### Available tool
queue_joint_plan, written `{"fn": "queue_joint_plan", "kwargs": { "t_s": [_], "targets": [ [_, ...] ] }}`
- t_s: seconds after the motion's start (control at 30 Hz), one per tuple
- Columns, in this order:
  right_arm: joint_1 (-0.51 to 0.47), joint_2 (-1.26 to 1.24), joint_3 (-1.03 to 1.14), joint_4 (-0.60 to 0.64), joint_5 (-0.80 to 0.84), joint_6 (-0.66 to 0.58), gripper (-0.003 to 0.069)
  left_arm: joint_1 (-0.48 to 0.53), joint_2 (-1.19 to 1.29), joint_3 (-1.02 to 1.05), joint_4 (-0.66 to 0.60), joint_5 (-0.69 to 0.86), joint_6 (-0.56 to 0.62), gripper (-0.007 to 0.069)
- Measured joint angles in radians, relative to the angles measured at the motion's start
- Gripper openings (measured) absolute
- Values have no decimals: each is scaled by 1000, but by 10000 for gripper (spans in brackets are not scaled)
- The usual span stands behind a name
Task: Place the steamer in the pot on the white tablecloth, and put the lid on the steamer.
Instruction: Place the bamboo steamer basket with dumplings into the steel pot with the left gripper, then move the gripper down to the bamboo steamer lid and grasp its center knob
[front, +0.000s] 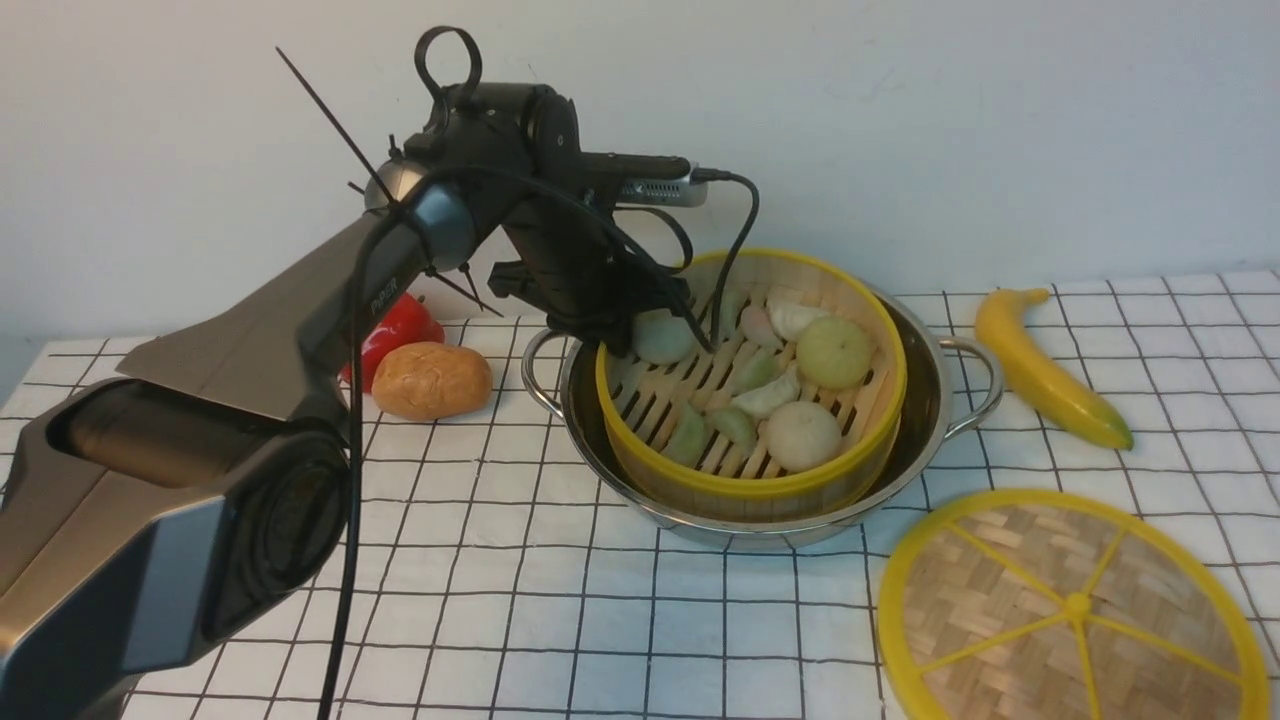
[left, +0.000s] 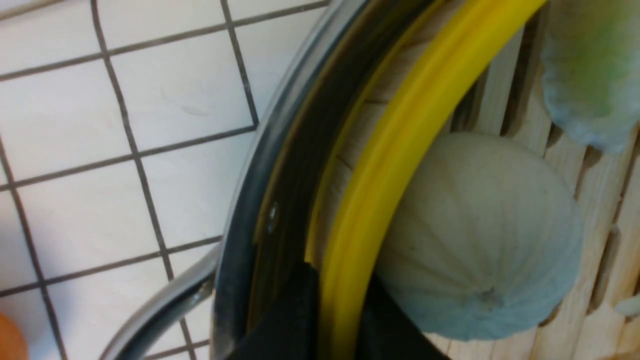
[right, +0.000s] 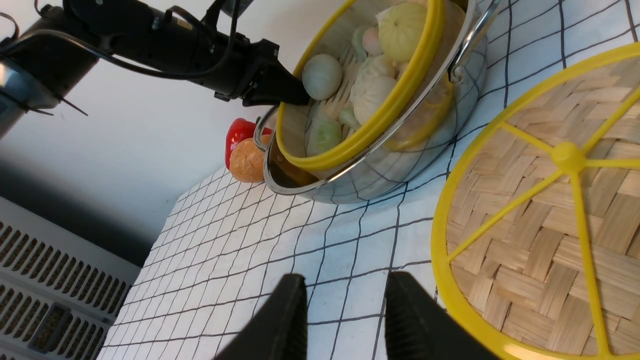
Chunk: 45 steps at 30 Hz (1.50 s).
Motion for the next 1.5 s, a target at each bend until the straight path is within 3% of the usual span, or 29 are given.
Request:
{"fn": "queue_joint_plan", "kwargs": {
  "t_s": [0.6,0.87,1.23,1.4,1.5],
  "targets": [
    [0,0,0,0,0,1,242,0,-8,-6,-32,-26,-2,248],
    [0,0,0,9,0,1,242,0,-26,-10,1,-25,-3,253],
    [0,0,-8,77,-16,-8,242,0,-197,-10,172,62,1,253],
    [0,-1,-72,84,-76,-100,242,0,-324,13,218,67,42,238],
    [0,28,-169,88,-118,-190,242,0,-438,35,223,67,54,188]
  ]
}}
